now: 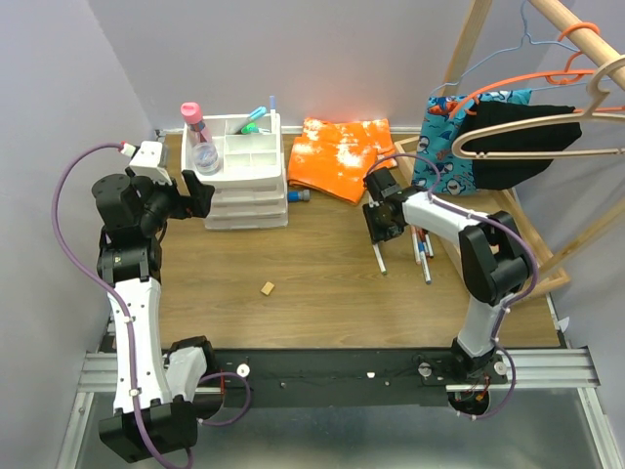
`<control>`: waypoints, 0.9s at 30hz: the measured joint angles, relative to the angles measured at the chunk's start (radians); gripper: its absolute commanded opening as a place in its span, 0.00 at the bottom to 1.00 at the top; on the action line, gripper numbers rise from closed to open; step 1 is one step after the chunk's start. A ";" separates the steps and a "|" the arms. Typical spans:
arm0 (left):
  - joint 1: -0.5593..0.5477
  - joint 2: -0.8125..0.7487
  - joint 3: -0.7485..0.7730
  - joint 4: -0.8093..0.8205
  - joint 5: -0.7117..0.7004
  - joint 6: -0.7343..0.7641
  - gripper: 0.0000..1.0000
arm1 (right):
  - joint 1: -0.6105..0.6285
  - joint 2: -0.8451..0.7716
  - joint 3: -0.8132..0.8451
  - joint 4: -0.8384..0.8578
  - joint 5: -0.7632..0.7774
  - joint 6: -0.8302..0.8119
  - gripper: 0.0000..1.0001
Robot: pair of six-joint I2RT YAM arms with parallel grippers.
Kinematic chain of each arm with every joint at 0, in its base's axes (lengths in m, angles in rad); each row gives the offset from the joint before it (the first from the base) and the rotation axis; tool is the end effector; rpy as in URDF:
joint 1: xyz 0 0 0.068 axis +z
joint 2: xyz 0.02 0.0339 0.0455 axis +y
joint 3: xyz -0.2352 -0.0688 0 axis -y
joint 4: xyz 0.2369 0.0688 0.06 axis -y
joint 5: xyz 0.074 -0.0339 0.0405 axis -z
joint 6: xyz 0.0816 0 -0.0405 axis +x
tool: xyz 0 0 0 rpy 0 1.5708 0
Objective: Sort the stationery into containers
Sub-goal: Pick up the pen from the center of the board.
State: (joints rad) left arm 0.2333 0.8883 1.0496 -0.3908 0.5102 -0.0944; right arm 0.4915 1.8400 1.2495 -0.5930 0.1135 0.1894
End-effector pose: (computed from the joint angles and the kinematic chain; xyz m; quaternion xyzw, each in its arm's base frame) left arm 0.2400 0.0161 0.3602 0.0311 0.7735 -0.1555 0.6136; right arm 0.3317 0.1671 0.1146 -0.1366 0.9702 0.0117 0.1997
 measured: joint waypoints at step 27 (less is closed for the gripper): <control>0.021 0.002 -0.011 0.000 0.000 0.000 0.99 | -0.029 0.060 0.148 -0.060 -0.252 -0.008 0.10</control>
State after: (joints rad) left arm 0.2543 0.8898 1.0389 -0.3908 0.5098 -0.0940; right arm 0.4629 1.9003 1.3972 -0.6533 -0.1387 0.1814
